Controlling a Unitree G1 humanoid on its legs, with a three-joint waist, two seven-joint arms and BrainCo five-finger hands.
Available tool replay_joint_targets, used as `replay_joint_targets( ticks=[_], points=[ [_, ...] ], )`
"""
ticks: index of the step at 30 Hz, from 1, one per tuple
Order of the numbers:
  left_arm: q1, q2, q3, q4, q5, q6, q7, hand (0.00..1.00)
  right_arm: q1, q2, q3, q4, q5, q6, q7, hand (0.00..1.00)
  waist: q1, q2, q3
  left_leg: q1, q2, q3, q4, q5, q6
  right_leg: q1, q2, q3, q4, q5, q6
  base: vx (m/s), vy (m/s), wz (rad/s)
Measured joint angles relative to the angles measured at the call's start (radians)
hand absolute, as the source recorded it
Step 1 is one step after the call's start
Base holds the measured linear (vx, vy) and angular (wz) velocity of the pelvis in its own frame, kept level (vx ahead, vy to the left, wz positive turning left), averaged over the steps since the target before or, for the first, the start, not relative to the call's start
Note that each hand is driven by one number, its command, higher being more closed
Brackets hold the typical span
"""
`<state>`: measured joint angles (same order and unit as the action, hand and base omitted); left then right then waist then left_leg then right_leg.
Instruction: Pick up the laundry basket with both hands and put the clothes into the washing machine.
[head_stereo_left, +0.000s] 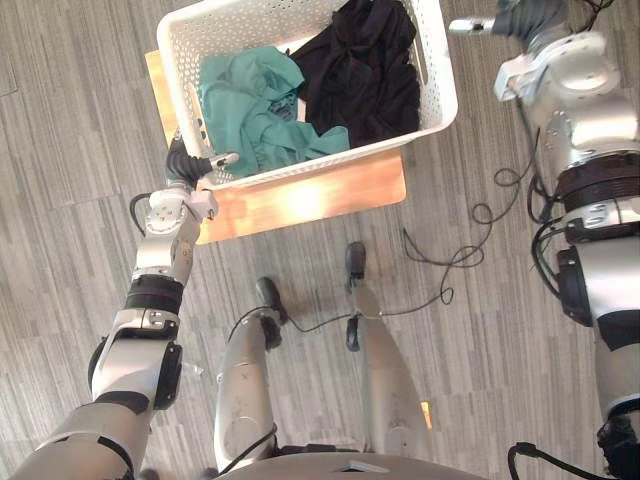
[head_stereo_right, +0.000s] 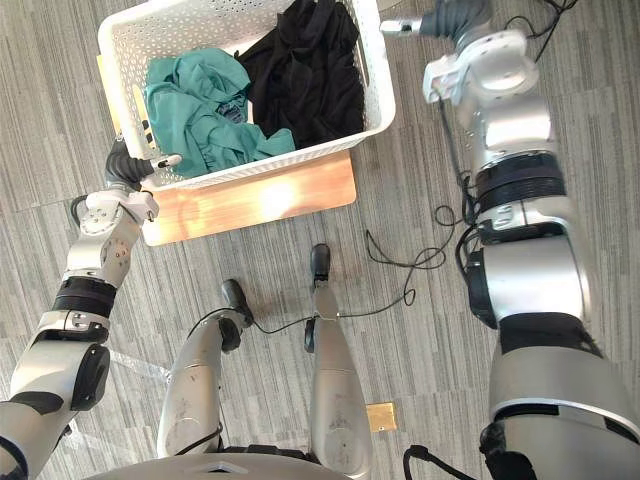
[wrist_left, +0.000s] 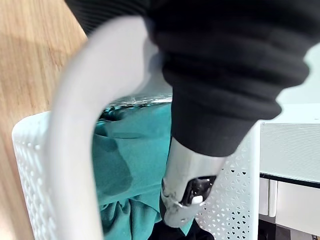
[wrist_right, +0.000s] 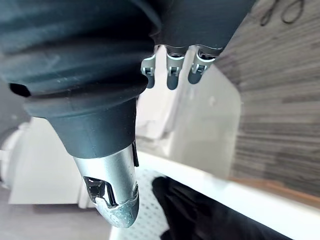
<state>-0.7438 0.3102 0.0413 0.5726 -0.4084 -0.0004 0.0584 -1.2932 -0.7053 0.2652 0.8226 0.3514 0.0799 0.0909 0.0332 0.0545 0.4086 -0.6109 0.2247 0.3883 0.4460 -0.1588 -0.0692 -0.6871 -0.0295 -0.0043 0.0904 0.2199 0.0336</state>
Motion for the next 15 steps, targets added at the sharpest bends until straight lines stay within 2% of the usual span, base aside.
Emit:
replay_joint_targets(
  ticks=[6, 12, 15],
  points=[
    [0.005, -0.006, -0.002, -0.017, -0.006, -0.002, 0.002, 0.00, 0.000, 0.048, 0.009, 0.040, 0.000, 0.015, 0.037, 0.00, 0.005, 0.000, 0.000, 0.000, -0.005, -0.001, -0.016, 0.008, -0.001, -0.006, -0.002, -0.002, 0.000, 0.000, 0.000, 0.03, -0.060, 0.02],
    [0.015, 0.001, -0.011, -0.032, -0.075, -0.018, 0.001, 0.00, 0.000, 0.071, 0.052, 0.040, 0.119, 0.012, 0.039, 0.00, 0.006, 0.000, 0.000, -0.002, -0.008, 0.000, -0.032, 0.016, -0.002, -0.011, -0.003, -0.004, -0.005, 0.001, -0.001, 0.03, -0.059, 0.01],
    [0.015, 0.016, -0.032, -0.043, -0.091, -0.024, 0.002, 0.00, -0.001, 0.072, 0.094, 0.039, 0.134, 0.012, 0.039, 0.00, 0.007, 0.000, 0.000, -0.010, -0.008, -0.003, -0.035, 0.019, -0.004, -0.015, -0.002, -0.007, -0.010, 0.003, -0.003, 0.03, -0.061, 0.03]
  ],
)
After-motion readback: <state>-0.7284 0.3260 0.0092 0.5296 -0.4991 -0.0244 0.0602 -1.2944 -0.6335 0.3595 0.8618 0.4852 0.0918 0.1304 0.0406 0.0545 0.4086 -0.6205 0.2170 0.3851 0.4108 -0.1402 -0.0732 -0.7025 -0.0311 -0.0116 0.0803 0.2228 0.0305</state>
